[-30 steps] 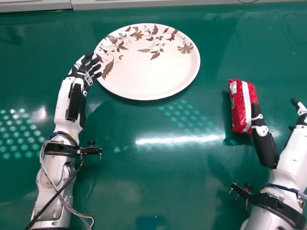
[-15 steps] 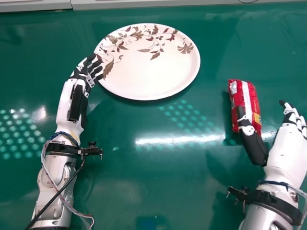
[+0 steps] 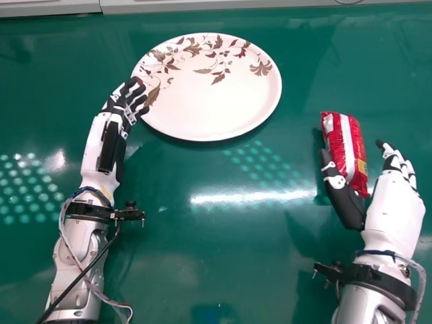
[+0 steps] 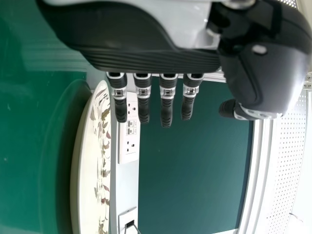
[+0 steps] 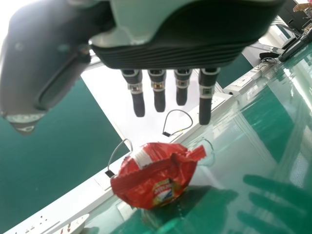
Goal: Pick up biscuit and place it in the plate
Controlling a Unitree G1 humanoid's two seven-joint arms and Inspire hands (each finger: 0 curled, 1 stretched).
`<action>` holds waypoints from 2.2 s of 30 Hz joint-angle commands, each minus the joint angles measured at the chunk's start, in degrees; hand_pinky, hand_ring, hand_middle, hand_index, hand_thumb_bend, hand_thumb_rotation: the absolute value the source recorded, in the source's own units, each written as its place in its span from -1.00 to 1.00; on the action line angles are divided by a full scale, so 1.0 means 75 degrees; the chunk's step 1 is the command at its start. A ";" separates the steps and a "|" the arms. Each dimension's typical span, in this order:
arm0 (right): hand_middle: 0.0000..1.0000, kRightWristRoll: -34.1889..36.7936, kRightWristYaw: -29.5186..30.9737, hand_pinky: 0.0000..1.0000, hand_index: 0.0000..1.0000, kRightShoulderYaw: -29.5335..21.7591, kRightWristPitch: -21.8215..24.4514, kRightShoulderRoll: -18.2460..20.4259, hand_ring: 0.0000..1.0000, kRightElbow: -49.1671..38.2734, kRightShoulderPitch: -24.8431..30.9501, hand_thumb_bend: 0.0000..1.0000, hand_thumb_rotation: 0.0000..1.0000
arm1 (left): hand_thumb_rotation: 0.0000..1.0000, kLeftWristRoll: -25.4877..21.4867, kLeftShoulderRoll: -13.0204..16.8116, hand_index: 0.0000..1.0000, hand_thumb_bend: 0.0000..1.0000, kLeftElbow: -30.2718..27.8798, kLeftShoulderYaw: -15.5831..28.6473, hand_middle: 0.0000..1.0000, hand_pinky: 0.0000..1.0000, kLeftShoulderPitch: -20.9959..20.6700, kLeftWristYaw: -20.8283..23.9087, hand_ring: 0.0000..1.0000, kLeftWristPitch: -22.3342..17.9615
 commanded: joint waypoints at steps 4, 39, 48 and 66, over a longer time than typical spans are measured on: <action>0.96 0.0085 0.0089 0.59 0.88 -0.0170 0.0108 0.0167 0.89 0.0176 -0.0216 1.00 0.12 | -0.77 0.0015 0.0022 0.87 -0.34 -0.0019 0.0026 0.82 0.76 0.0048 0.0052 0.82 -0.0029; 0.97 -0.0435 0.1849 0.60 0.87 -0.1156 0.0951 -0.0804 0.89 0.0978 -0.1594 1.00 0.20 | -0.68 0.0071 0.0057 0.89 -0.34 -0.0420 0.0012 0.83 0.90 0.0098 0.0142 0.87 0.0470; 0.99 -0.0478 0.2134 0.62 0.89 -0.1130 0.0932 -0.0809 0.92 0.0876 -0.1490 1.00 0.19 | -0.70 0.0036 0.0022 0.88 -0.34 -0.0329 -0.0009 0.82 0.86 0.0076 0.0127 0.86 0.0402; 1.00 -0.1016 0.3204 0.72 0.91 -0.1088 0.0988 -0.1007 0.94 0.0817 -0.1627 1.00 0.19 | -0.70 0.0028 0.0010 0.90 -0.37 -0.0341 -0.0049 0.82 0.88 0.0089 0.0024 0.87 0.0334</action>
